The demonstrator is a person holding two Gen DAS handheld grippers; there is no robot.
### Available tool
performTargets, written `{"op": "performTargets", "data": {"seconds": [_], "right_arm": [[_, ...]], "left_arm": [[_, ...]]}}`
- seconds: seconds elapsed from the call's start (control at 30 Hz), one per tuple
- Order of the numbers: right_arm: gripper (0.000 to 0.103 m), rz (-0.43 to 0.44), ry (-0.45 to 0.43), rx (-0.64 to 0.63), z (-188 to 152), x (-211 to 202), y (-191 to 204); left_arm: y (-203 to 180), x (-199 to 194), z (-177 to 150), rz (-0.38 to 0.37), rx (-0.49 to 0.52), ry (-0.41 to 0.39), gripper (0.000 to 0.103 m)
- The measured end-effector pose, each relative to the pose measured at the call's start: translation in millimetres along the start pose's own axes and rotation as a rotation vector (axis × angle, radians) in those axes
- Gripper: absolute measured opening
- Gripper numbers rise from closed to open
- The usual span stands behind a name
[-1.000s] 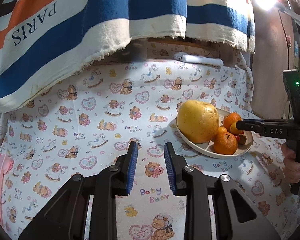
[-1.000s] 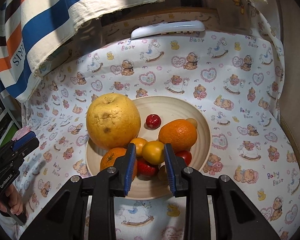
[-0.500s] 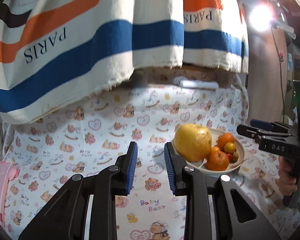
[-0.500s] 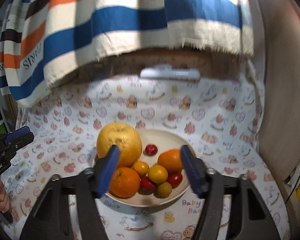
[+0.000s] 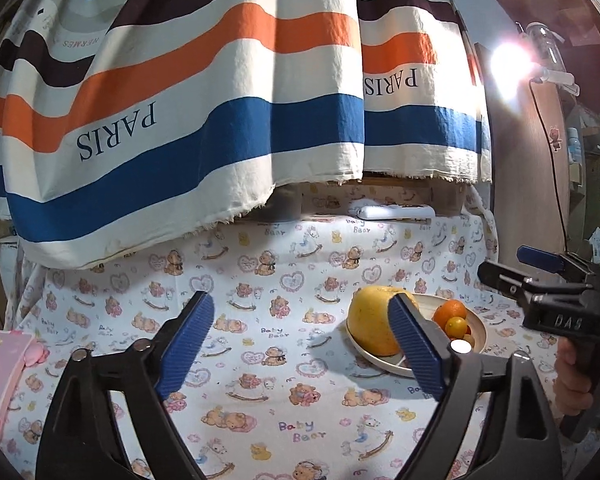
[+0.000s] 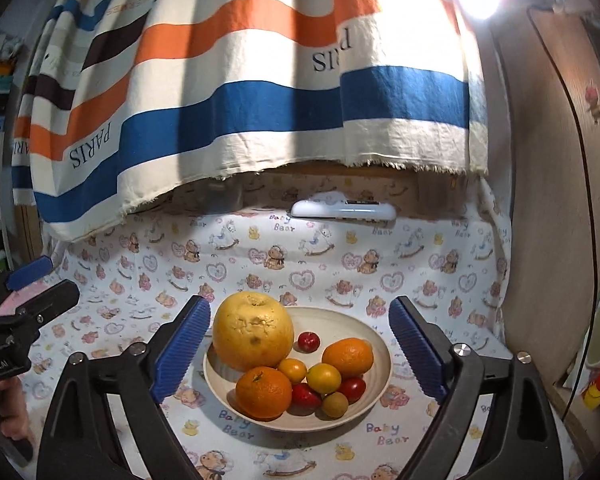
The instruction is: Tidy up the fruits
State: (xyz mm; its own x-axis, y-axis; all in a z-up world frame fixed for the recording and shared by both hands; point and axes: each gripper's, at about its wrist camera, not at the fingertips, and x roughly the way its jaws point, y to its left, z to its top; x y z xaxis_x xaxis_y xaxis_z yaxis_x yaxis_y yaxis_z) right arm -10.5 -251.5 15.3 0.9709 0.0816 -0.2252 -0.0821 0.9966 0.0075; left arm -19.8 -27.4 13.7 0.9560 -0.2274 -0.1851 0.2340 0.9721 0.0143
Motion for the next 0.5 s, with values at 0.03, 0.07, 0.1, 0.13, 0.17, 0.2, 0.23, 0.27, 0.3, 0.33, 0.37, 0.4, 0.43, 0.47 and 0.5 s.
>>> {"op": "performTargets", "data": {"seconds": [0.03,0.07,0.1,0.13,0.17,0.2,0.23,0.27,0.3,0.33,0.37,0.4,0.43,0.47,0.5], "right_arm": [[0.102,0.002,-0.003,-0.004,-2.0,0.3,1.4],[0.102,0.006,-0.007,-0.009,-3.9,0.5,2.9],[0.102,0.007,-0.013,-0.010,-5.4,0.5,3.8],[0.102,0.007,-0.015,-0.008,-6.5,0.8,4.2],[0.102,0.014,-0.005,0.001,-6.7,2.5,3.6],[0.102,0.010,0.006,0.011,-7.2,4.3,2.5],[0.102,-0.013,0.019,0.027,-7.6,6.3,0.9],[0.102,-0.025,0.031,0.036,-8.1,8.5,-0.8],[0.102,-0.029,0.049,0.043,-8.5,12.2,-2.4],[0.102,-0.033,0.061,0.047,-9.1,14.4,-3.4],[0.102,-0.043,0.065,0.050,-9.2,15.3,-4.0],[0.102,-0.046,0.063,0.048,-9.7,15.3,-3.9],[0.102,-0.046,0.060,0.040,-9.8,14.6,-2.6],[0.102,-0.047,0.056,0.029,-9.8,13.9,-0.5],[0.102,-0.044,0.055,0.020,-9.8,13.8,1.3]], "left_arm": [[0.2,0.9,-0.6,-0.004,-0.004,0.007,0.093],[1.9,2.4,-0.6,-0.007,-0.016,0.013,0.093],[3.7,3.2,-1.1,-0.001,-0.032,0.018,0.094],[6.2,5.2,-1.8,0.002,-0.050,0.028,0.095],[8.2,8.1,-2.5,0.002,-0.061,0.043,0.095],[9.2,10.9,-3.1,0.010,-0.066,0.058,0.095],[9.6,13.5,-3.8,0.022,-0.067,0.071,0.095],[9.6,16.7,-4.5,0.028,-0.065,0.087,0.096],[8.9,19.7,-5.4,0.034,-0.061,0.102,0.097],[7.0,23.3,-6.2,0.050,-0.049,0.121,0.100],[4.3,24.8,-6.7,0.067,-0.036,0.128,0.101],[1.2,22.9,-6.6,0.070,-0.022,0.117,0.102],[0.0,21.2,-6.8,0.059,-0.017,0.108,0.102],[0.0,22.3,-7.1,0.054,-0.016,0.113,0.102],[0.5,23.7,-7.2,0.059,-0.018,0.121,0.102]]}}
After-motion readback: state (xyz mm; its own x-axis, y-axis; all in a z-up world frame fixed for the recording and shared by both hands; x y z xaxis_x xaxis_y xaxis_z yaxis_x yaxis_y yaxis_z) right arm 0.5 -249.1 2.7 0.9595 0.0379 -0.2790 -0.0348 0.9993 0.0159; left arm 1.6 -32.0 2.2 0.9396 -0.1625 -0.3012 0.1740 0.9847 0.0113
